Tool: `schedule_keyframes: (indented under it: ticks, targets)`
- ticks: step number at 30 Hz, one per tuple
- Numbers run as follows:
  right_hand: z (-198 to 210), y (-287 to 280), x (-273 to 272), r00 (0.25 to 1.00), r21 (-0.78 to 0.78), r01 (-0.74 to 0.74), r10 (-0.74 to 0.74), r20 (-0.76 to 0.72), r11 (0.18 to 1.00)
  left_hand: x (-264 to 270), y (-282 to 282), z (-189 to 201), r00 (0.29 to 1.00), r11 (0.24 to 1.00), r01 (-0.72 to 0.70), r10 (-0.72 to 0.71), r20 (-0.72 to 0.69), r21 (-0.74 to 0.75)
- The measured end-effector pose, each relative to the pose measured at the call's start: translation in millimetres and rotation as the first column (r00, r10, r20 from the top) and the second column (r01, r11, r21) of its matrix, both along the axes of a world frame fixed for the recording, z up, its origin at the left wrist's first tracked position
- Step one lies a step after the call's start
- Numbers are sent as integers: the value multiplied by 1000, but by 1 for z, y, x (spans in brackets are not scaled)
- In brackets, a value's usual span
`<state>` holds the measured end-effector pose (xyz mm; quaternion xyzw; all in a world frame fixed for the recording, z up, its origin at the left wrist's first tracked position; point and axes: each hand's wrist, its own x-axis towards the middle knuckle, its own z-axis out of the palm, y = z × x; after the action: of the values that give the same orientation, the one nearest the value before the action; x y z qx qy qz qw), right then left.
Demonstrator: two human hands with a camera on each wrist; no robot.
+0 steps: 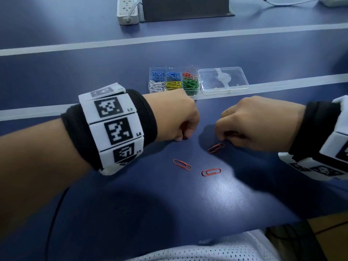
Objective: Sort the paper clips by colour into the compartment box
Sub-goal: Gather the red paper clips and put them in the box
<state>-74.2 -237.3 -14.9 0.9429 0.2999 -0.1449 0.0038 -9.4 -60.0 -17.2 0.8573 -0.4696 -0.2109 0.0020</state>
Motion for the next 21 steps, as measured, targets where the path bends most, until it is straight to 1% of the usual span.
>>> schedule_keyframes:
  ticks: [1, 2, 4, 6, 9, 11, 12, 17, 20, 21]
  targets:
    - [-1, -1, 0, 1000, 1, 13, -13, -1, 1000, -1, 0, 0, 1000, 1000, -1, 1, -3, -2]
    - [0, 0, 0, 1000, 38, 2, -2, 3, 999, -2, 0, 1, 1000, 1000, -3, 3, -2, -10]
    - [3, 5, -3, 999, 120, -39, 40, -8, 992, -4, 1, 2, 1000, 999, -7, 7, 0, -34]
    - [1, 10, -9, 995, 133, -98, 99, -7, 986, -6, 3, 3, 1000, 999, -10, 10, 1, -35]
    - [-5, 17, -16, 985, 53, -171, 171, -11, 984, -10, 7, 7, 1000, 999, -19, 18, -14, -38]
    - [-5, 18, -19, 989, -50, -147, 145, -40, 988, -14, 11, 10, 999, 997, -33, 31, -28, -70]
    - [-5, 17, -19, 990, -78, -140, 137, -36, 987, -16, 13, 12, 998, 996, -44, 41, -38, -82]
    - [1, 19, -22, 992, -108, -115, 109, -56, 987, -30, 17, 17, 993, 991, -103, 98, -69, -83]
    - [3, 23, -23, 998, -199, -62, 59, -23, 978, -37, 14, 14, 985, 992, -110, 101, -143, -62]
    - [3, 23, -22, 999, -194, -37, 35, -13, 980, -39, 13, 13, 983, 994, -100, 91, -158, -47]
